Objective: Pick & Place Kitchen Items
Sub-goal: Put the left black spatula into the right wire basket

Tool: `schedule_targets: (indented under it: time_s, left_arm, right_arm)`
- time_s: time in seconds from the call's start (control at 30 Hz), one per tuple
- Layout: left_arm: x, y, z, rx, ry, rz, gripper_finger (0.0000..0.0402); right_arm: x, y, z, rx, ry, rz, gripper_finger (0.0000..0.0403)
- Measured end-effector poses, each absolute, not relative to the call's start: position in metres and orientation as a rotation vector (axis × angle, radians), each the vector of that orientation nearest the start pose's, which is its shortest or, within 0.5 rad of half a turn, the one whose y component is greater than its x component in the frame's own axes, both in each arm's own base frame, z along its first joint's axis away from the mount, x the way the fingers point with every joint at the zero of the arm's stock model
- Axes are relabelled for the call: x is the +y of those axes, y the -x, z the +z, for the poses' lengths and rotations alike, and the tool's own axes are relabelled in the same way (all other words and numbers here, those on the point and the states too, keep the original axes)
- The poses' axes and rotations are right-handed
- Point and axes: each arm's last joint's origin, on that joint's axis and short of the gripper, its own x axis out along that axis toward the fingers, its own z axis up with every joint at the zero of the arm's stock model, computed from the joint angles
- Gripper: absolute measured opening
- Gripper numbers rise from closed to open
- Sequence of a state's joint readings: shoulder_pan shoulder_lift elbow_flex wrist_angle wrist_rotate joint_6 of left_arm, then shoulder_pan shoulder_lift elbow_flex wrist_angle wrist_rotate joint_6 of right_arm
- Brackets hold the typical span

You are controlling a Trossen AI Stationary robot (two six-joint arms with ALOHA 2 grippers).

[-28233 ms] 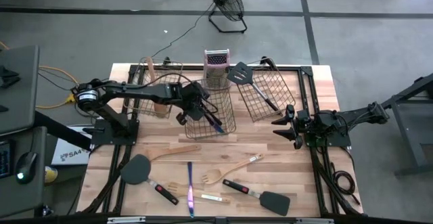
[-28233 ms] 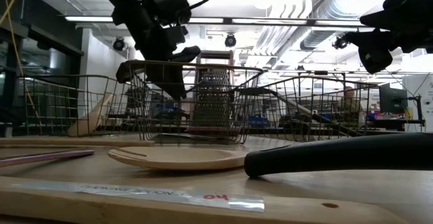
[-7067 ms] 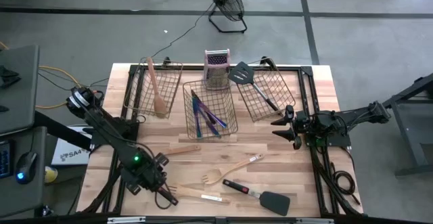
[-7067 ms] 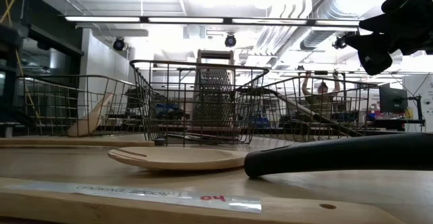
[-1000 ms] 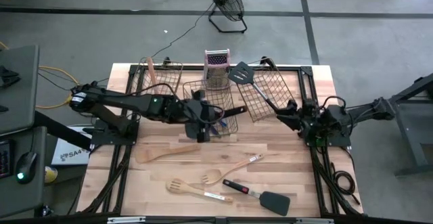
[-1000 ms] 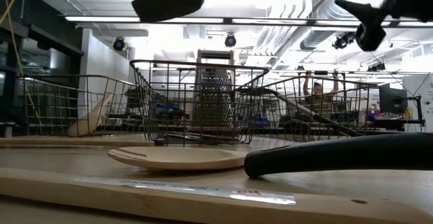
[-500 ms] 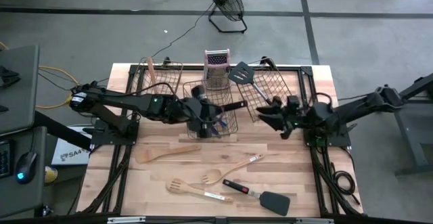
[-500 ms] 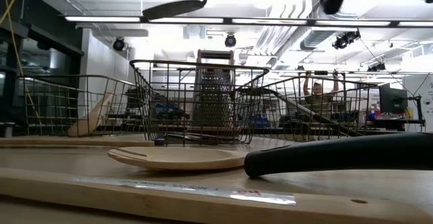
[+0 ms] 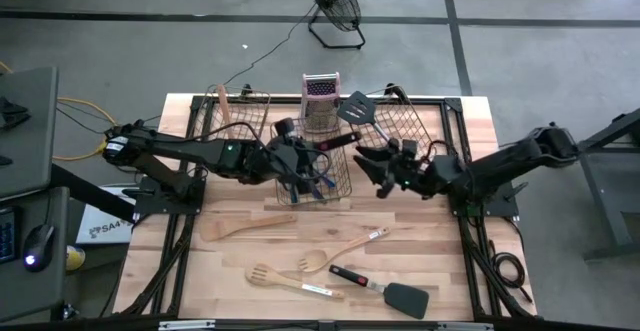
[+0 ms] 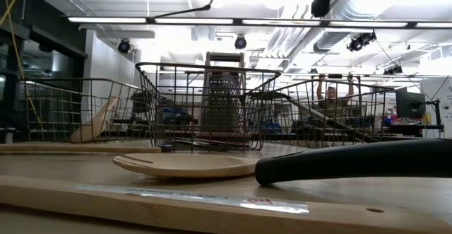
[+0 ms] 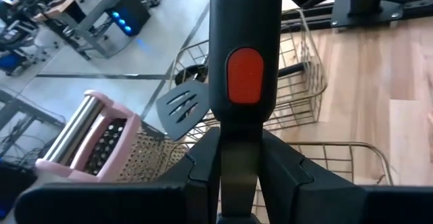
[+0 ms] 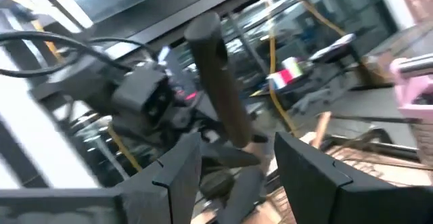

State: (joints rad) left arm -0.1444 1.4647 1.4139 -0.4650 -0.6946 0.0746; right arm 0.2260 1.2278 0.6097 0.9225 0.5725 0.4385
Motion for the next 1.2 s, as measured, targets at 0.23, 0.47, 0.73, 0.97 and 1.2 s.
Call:
schedule_targets:
  time_s: [0.23,0.47,0.73,0.97,1.2]
  left_arm:
    - [-0.027,-0.317,0.369,0.498,-0.288,0.535,0.0069]
    - [-0.027,-0.317,0.369,0.503,-0.285,0.537,0.0069]
    - [-0.027,-0.316,0.368,0.507,-0.281,0.542,0.0069]
    - [-0.027,-0.315,0.366,0.525,-0.278,0.537,0.0069]
    - [-0.027,-0.315,0.366,0.524,-0.274,0.538,0.0069]
  right_arm:
    - [0.044,-0.267,0.293,-0.376,-0.530,-0.353,0.0180]
    - [0.044,-0.280,0.303,-0.397,-0.463,-0.406,0.0180]
    - [0.034,-0.284,0.306,-0.434,-0.467,-0.445,0.0180]
    - [0.026,-0.284,0.313,-0.497,-0.473,-0.371,0.0180]
    - [0.019,-0.284,0.313,-0.511,-0.487,-0.366,0.0180]
